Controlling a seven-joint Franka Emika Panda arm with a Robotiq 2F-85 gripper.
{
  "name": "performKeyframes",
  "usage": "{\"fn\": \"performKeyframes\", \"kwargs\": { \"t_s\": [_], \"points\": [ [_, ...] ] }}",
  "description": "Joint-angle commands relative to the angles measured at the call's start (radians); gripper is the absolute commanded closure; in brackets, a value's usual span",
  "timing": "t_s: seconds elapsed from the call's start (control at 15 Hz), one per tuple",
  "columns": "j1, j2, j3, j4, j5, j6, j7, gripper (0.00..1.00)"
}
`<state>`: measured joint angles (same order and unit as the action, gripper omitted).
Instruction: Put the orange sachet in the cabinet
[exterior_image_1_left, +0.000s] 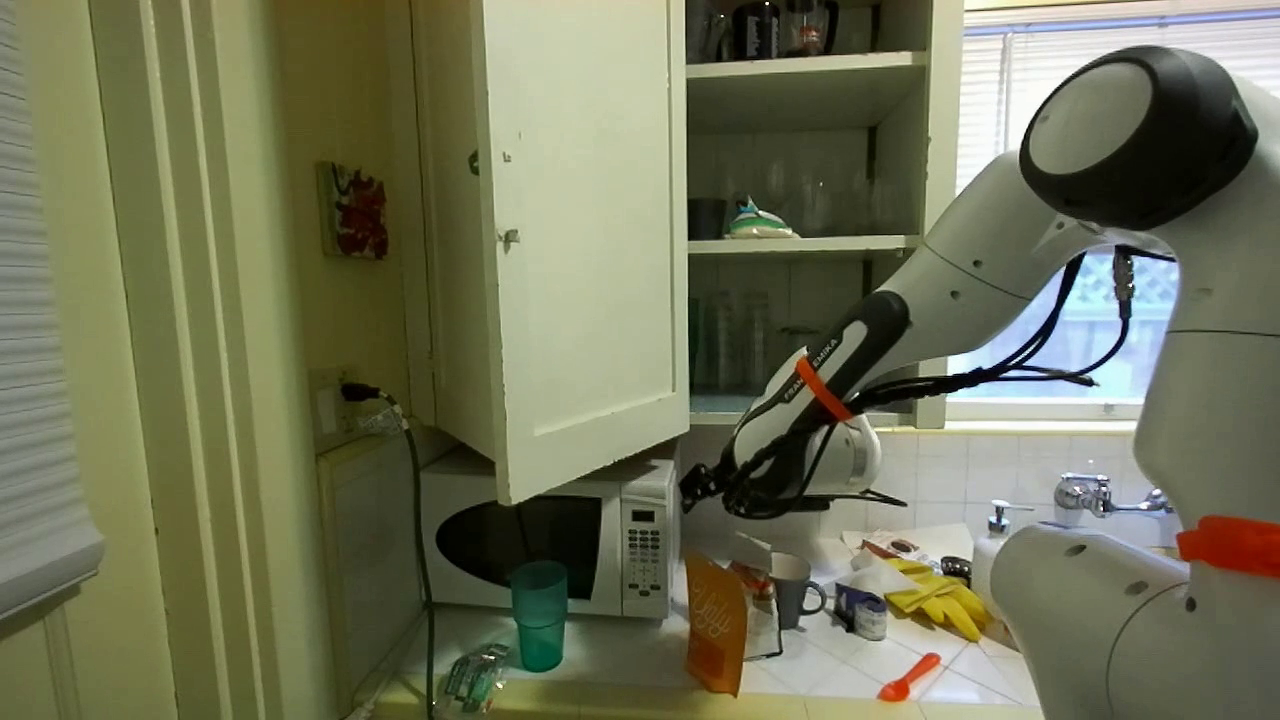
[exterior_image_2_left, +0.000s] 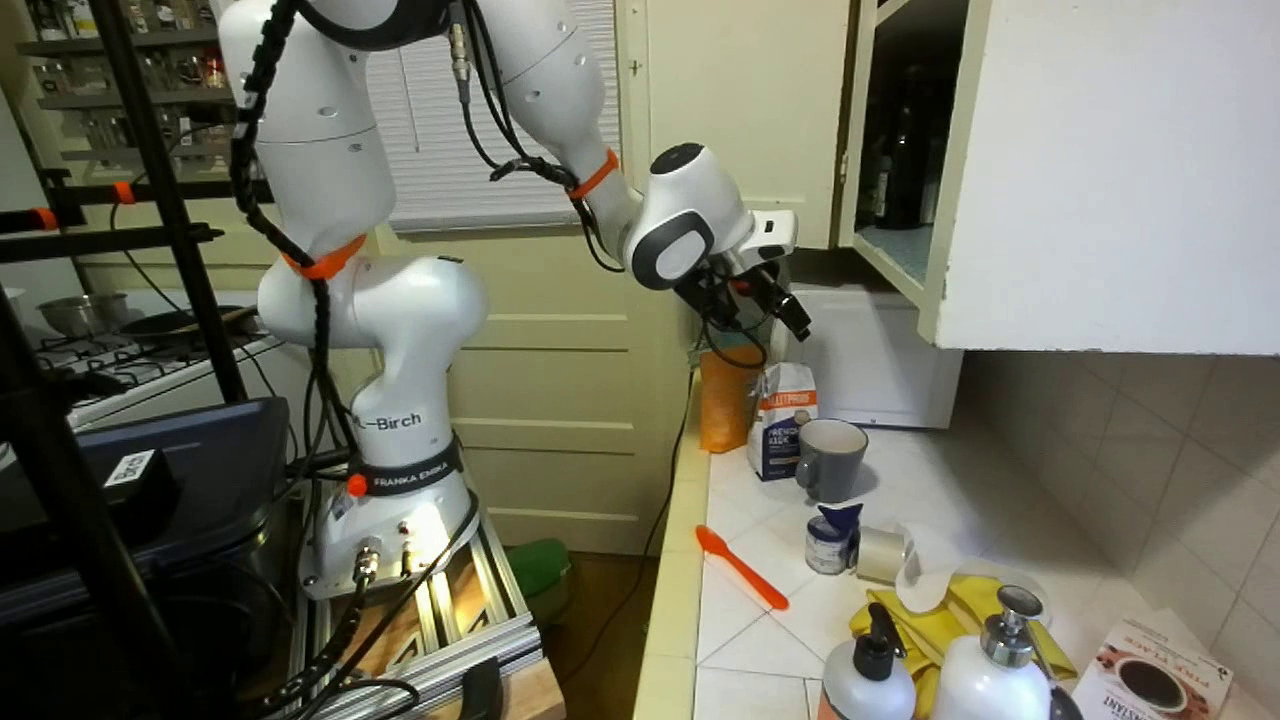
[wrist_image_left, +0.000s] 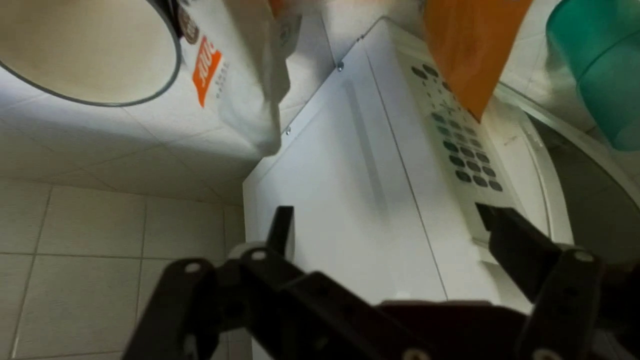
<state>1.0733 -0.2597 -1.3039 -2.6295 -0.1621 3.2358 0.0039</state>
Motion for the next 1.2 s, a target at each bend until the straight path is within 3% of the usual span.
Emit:
{"fn": "performKeyframes", "kwargs": {
  "t_s": [0.0, 0.07, 0.33, 0.4, 0.6, 0.67, 0.93, 1.0, 1.13],
  "points": [
    [-0.201, 0.043, 0.183, 0.016, -0.024, -0.121, 0.049, 0.0],
    [-0.291, 0.056, 0.285, 0.017, 0.051, -0.137, -0.006, 0.0],
    [-0.606, 0.021, 0.579, 0.02, 0.062, -0.233, -0.019, 0.0],
    [-0.636, -0.011, 0.585, 0.016, -0.066, -0.267, 0.084, 0.0],
    [-0.766, -0.093, 0.702, 0.005, -0.156, -0.381, 0.154, 0.0],
    [-0.896, -0.103, 0.848, -0.005, -0.037, -0.411, 0.068, 0.0],
    [-1.027, -0.21, 1.016, -0.017, 0.076, -0.559, 0.032, 0.0],
    [-1.043, -0.129, 1.033, 0.013, 0.091, -0.493, 0.022, 0.0],
    [-1.072, -0.149, 1.071, 0.013, 0.109, -0.504, 0.016, 0.0]
  ]
}}
